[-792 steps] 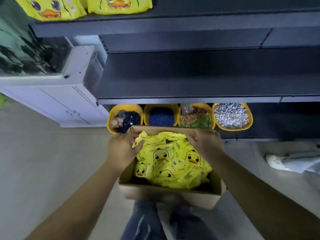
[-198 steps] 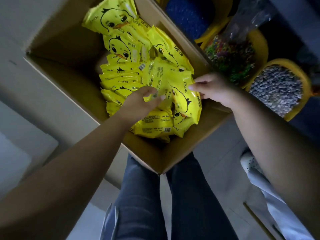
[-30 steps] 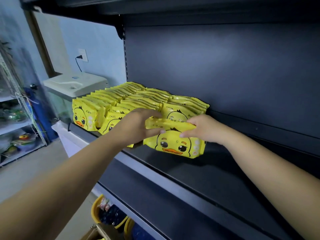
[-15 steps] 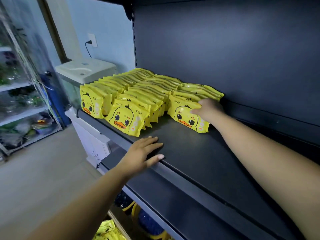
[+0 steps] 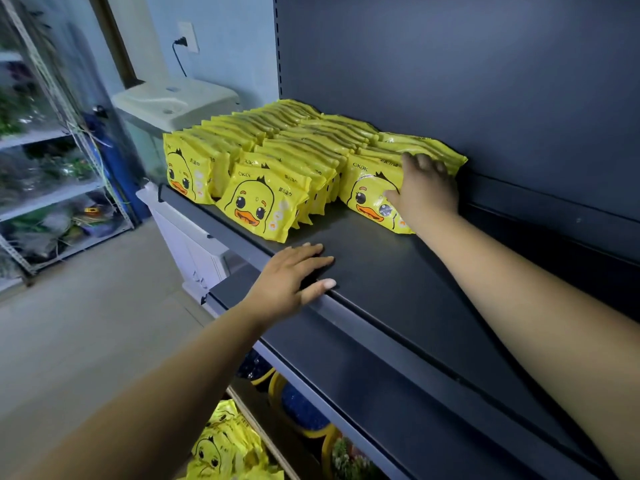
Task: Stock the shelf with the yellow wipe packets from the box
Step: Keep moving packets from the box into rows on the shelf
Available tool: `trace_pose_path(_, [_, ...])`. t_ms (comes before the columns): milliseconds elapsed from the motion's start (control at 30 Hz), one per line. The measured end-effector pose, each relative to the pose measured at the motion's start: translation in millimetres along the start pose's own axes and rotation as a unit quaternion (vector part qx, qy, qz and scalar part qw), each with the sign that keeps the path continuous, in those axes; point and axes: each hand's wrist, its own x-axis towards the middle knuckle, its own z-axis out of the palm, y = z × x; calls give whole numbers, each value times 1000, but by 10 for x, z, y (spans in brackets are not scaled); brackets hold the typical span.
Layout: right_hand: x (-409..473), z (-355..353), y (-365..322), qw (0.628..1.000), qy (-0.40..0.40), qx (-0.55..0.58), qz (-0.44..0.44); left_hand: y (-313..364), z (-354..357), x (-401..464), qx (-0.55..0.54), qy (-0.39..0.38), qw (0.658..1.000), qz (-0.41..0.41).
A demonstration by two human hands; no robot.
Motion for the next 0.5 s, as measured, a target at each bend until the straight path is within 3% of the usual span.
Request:
trace_pose_path(200, [-752, -217, -395, 995, 43, 36, -85, 28, -237, -435, -81, 58, 993, -56])
trace_pose_path(400, [-1851, -99, -1161, 982, -30, 132, -135, -76, -573, -1460, -46, 137, 986, -81])
trace_pose_path(500, [-2350, 153, -1445, 975, -94, 151, -131, -188, -549, -2078, -30, 110, 989, -94])
